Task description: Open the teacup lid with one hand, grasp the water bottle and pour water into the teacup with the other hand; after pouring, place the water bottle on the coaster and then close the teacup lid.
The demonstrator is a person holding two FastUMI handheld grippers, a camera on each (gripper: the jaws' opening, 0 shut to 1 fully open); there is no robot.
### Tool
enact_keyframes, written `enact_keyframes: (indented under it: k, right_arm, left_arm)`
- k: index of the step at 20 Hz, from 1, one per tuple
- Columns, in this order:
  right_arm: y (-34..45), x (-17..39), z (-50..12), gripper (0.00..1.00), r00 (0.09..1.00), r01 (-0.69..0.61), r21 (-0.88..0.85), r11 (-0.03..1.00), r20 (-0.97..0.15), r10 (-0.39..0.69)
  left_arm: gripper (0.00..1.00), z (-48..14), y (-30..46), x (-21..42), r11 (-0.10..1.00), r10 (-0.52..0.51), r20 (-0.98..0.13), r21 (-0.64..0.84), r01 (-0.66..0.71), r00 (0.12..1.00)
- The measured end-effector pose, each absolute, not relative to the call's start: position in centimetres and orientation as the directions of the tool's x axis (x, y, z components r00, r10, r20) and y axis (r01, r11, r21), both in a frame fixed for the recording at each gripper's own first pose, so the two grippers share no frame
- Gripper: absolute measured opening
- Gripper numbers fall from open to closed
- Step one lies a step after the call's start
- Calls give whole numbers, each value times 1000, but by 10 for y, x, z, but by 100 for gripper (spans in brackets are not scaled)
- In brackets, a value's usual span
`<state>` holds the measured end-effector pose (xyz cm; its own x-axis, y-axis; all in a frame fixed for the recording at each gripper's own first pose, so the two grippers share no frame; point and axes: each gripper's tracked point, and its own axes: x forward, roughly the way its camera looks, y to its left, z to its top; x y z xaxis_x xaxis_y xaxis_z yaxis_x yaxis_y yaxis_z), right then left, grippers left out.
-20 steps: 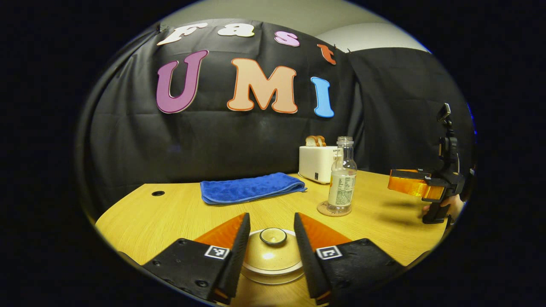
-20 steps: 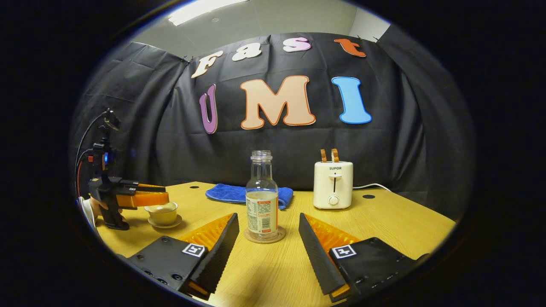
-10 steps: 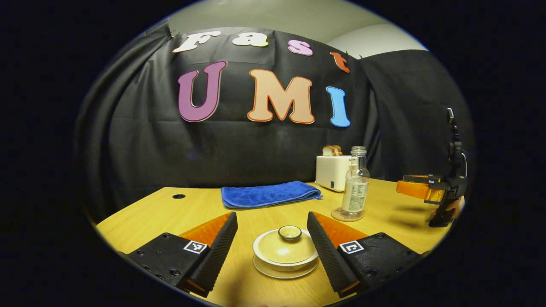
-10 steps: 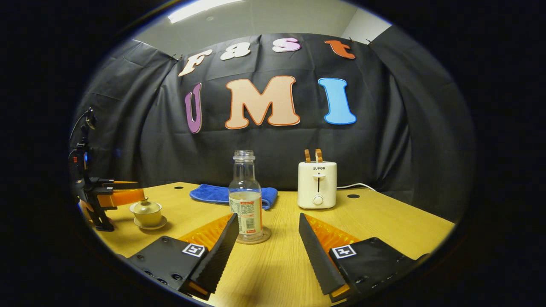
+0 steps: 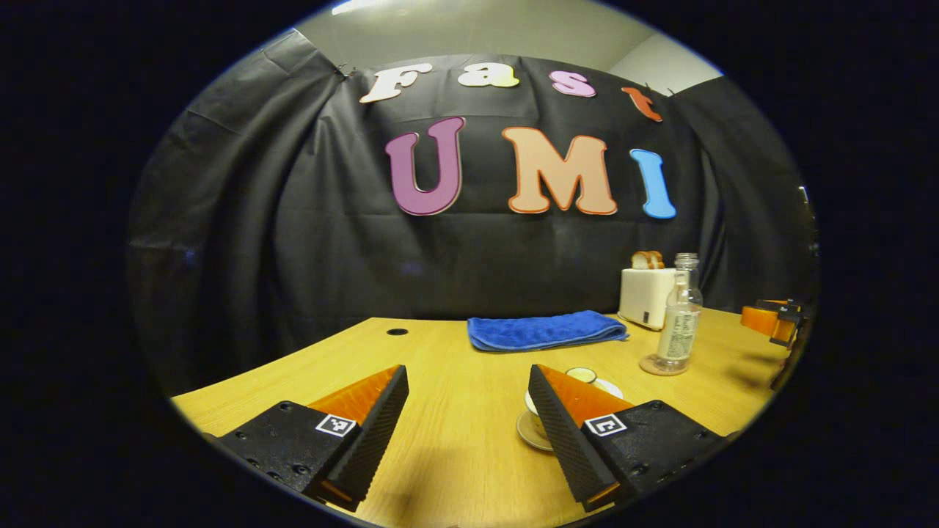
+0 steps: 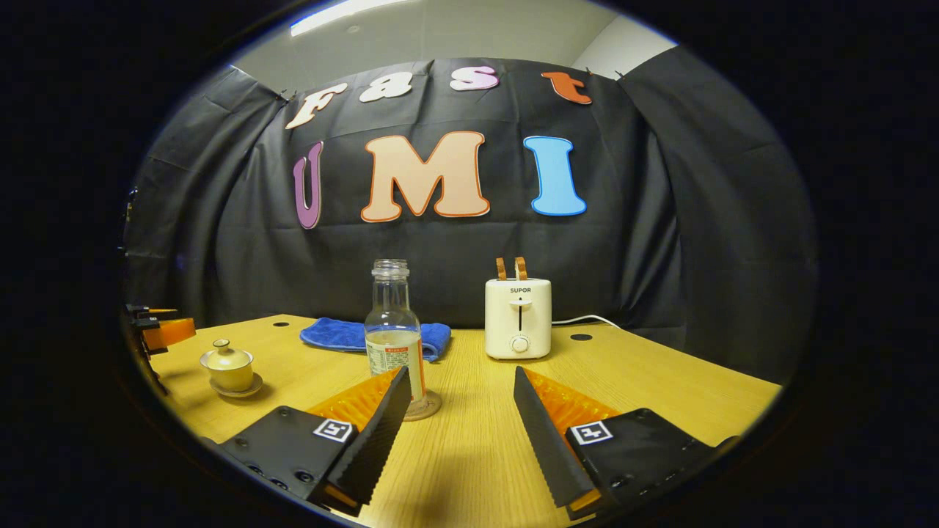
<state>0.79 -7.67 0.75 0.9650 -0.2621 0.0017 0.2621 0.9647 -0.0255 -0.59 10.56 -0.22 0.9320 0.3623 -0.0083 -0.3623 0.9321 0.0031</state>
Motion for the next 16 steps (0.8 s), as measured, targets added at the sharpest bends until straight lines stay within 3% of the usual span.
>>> enact_keyframes:
  k: [5, 16]
  right_arm:
    - [-83, 6, 8, 91, 956, 294, -26, 956, 5, -293]
    - [-85, 6, 7, 91, 955, 295, -26, 955, 6, -295]
  left_arm:
    - [96, -3, 118, -10, 902, 431, -7, 5, -431, 902]
    - [96, -3, 116, -6, 909, 417, -6, 4, -417, 909]
